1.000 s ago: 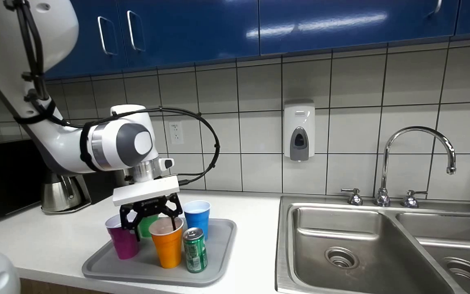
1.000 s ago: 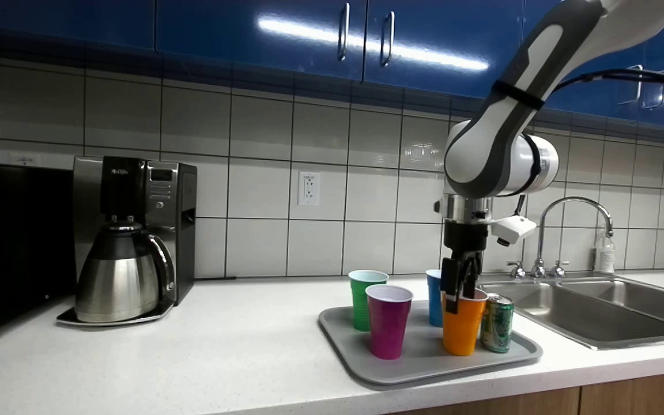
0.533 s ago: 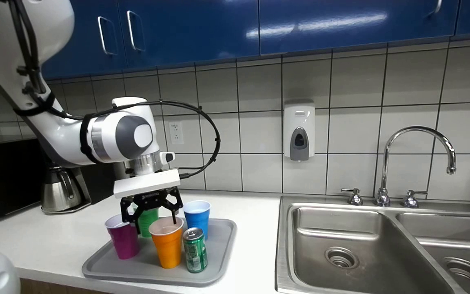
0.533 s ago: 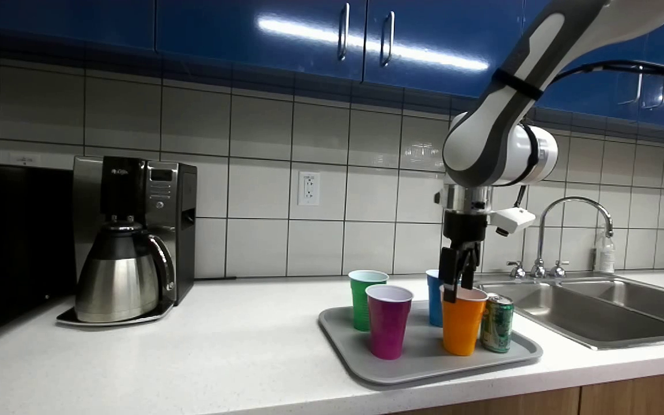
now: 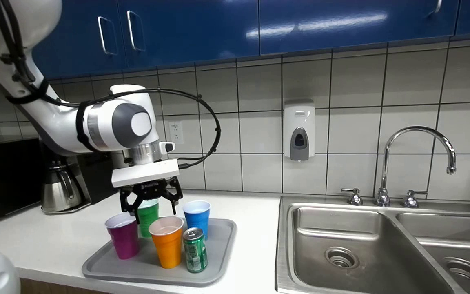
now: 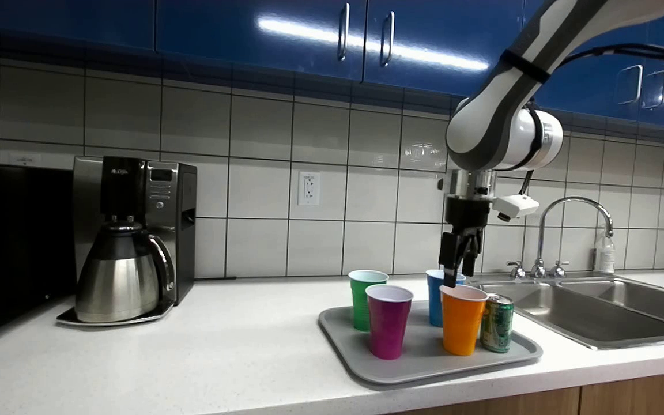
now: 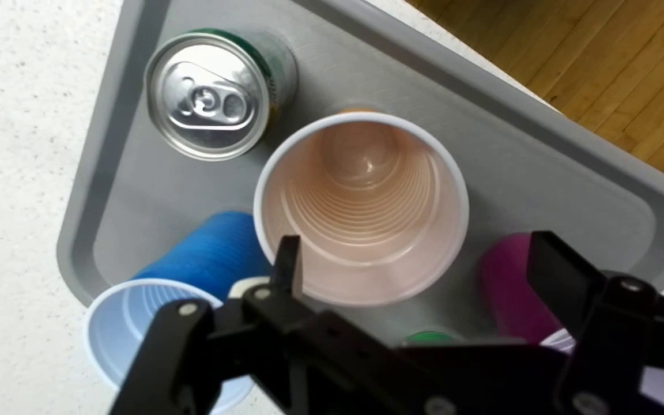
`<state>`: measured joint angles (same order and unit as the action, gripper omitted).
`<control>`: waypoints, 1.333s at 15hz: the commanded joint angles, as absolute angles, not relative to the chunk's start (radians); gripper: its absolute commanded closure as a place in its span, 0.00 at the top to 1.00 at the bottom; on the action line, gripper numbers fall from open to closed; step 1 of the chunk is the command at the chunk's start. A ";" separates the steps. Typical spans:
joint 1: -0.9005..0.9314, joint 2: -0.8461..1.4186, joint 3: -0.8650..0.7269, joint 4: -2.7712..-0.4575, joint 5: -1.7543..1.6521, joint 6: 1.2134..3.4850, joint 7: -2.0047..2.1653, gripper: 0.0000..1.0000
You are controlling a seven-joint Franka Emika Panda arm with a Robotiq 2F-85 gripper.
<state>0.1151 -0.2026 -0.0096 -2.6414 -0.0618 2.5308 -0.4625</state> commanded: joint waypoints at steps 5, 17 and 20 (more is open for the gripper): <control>0.116 -0.350 -0.031 -2.660 -0.039 2.432 -0.467 1.00; 0.118 -0.561 -0.051 -2.747 -0.050 2.342 -0.424 1.00; 0.122 -0.595 -0.052 -2.765 -0.055 2.319 -0.427 1.00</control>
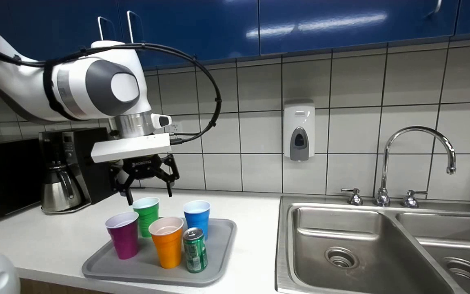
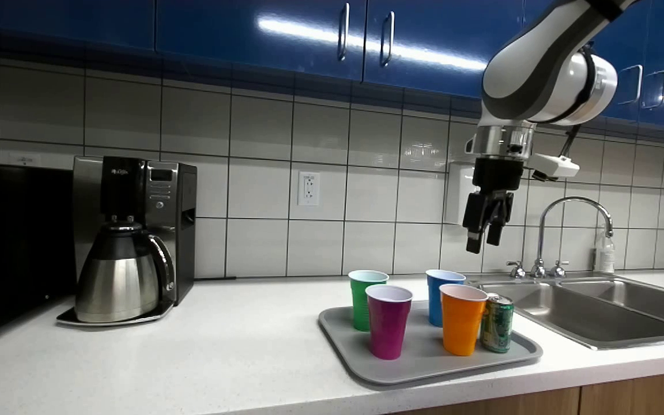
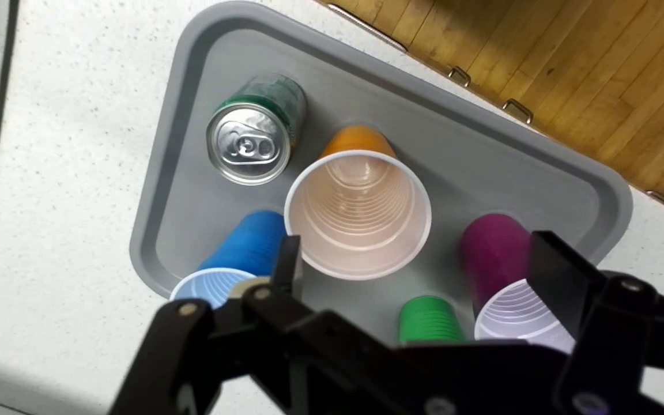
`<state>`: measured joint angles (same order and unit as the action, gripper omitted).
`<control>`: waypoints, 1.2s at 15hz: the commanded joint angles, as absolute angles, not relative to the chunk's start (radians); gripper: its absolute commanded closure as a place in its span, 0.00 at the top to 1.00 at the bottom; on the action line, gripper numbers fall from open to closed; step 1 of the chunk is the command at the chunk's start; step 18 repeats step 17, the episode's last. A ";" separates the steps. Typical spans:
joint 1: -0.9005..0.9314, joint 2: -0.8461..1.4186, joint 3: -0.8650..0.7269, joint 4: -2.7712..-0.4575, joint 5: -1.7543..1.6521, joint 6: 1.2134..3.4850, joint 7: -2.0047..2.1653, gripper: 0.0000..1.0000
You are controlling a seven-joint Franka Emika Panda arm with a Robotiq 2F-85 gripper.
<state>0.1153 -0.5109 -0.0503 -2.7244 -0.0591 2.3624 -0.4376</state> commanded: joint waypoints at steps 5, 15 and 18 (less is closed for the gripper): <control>0.124 -0.547 -0.056 -2.741 -0.063 2.336 -0.434 1.00; 0.124 -0.550 -0.056 -2.745 -0.063 2.336 -0.434 1.00; 0.124 -0.550 -0.056 -2.745 -0.063 2.336 -0.434 1.00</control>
